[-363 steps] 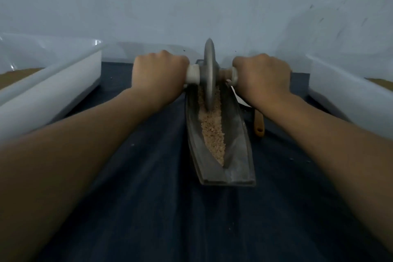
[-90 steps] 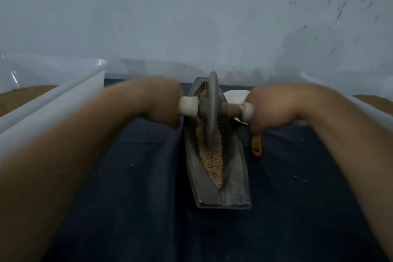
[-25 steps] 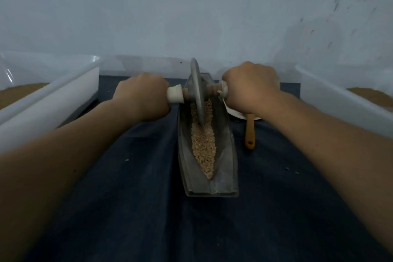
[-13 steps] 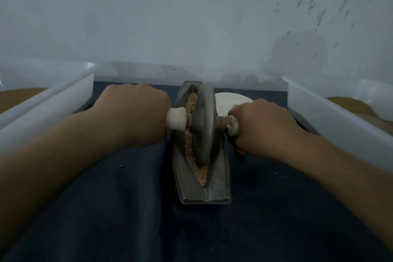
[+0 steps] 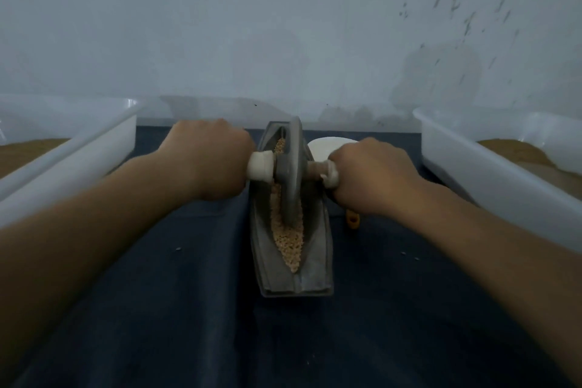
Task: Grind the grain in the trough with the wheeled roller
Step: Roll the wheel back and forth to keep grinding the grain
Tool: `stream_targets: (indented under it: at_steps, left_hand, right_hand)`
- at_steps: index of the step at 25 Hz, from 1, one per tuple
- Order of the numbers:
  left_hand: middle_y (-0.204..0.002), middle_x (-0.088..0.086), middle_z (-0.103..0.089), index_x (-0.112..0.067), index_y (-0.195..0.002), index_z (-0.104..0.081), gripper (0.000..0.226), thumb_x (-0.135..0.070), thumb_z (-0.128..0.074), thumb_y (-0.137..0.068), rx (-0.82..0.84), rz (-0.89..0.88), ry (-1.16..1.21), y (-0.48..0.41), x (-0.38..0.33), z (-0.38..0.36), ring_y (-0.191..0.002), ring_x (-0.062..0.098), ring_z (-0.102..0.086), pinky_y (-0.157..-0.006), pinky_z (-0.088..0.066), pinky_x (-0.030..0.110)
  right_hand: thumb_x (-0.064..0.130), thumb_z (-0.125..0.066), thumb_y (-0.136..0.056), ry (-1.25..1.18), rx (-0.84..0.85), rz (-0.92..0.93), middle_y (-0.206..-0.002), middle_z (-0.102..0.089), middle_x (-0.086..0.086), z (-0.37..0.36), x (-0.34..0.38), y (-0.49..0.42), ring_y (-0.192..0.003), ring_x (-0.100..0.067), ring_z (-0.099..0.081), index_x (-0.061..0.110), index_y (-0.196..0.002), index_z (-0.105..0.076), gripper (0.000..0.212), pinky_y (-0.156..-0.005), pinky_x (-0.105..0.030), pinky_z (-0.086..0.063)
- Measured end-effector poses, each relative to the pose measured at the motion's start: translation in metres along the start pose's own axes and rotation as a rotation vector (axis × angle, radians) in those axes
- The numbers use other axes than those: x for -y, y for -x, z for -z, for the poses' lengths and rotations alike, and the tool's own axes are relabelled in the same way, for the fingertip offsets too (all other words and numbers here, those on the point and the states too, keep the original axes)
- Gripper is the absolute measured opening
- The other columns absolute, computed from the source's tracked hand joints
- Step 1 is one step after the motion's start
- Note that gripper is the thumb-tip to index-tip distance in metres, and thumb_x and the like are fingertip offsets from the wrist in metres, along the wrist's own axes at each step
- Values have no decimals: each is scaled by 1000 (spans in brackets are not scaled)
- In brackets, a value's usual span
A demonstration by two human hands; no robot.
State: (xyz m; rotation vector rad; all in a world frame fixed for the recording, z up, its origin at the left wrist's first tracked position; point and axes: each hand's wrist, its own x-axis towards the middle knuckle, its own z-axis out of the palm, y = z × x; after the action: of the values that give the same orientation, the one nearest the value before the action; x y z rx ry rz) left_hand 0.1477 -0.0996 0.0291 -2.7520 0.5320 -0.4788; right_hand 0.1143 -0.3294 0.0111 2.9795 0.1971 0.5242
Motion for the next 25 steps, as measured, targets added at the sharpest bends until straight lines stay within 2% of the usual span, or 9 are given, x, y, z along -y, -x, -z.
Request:
stream_targets:
  at_steps: [3,6,9,13,17,21,23,25]
  left_hand:
    - [-61,-11,-45,-37,-80,-59,19,-51,-59,-66,-141,-45,-78,40,6,3,-52,13,-47,-50,-35,25]
    - [-58,-9,-47,-35,-73,-61,23,-53,-56,-59,-217,-84,-138,37,9,0,-49,18,-52,-49,-42,26]
    - [-62,-8,-34,-31,-82,-61,15,-45,-60,-75,-199,3,-130,4,0,-13,-54,20,-43,-51,-34,29]
    - [-72,-2,-45,-28,-93,-65,12,-35,-60,-86,-152,109,-61,-34,-2,-26,-61,22,-45,-56,-34,33]
    - [-70,-5,-41,-28,-87,-60,6,-33,-57,-86,-189,102,-38,-7,-7,-18,-63,23,-49,-57,-35,33]
    - [-57,-11,-24,-34,-70,-44,23,-43,-66,-70,-292,-8,-88,52,-2,-4,-44,14,-25,-47,-17,21]
    - [-55,-14,-15,-36,-65,-46,25,-48,-66,-56,-356,-40,-76,62,6,0,-42,16,-22,-48,-13,16]
    - [-55,-14,-18,-36,-65,-49,23,-49,-66,-57,-326,-23,-70,55,6,-6,-42,16,-23,-49,-13,16]
  right_hand:
    - [47,-60,-68,-10,-78,42,-60,-41,10,17,1,40,-51,-6,-34,28,-66,-50,22,-45,-22,-20]
    - [53,-47,-60,-36,-38,35,-57,-40,11,14,-3,44,-49,-6,-36,34,-73,-59,26,-45,-20,-22]
    - [48,-59,-71,12,-27,-29,-63,-49,7,-5,-2,6,-53,-12,-43,29,-71,-56,20,-47,-23,-25]
    - [37,-66,-81,8,-38,-44,-67,-55,4,-22,-1,-48,-57,-13,-48,28,-77,-61,11,-48,-24,-30]
    - [35,-66,-81,53,-90,-34,-67,-50,6,-13,4,-24,-57,-15,-45,27,-66,-46,27,-47,-24,-26]
    - [42,-63,-65,112,-214,97,-54,-34,11,12,1,40,-44,-10,-31,26,-64,-46,23,-44,-21,-19]
    - [52,-48,-61,78,-246,145,-49,-28,13,23,-4,54,-39,-13,-30,29,-60,-43,23,-45,-18,-19]
    - [55,-46,-59,111,-187,127,-48,-31,12,20,-4,49,-39,-14,-35,31,-58,-42,25,-45,-17,-21]
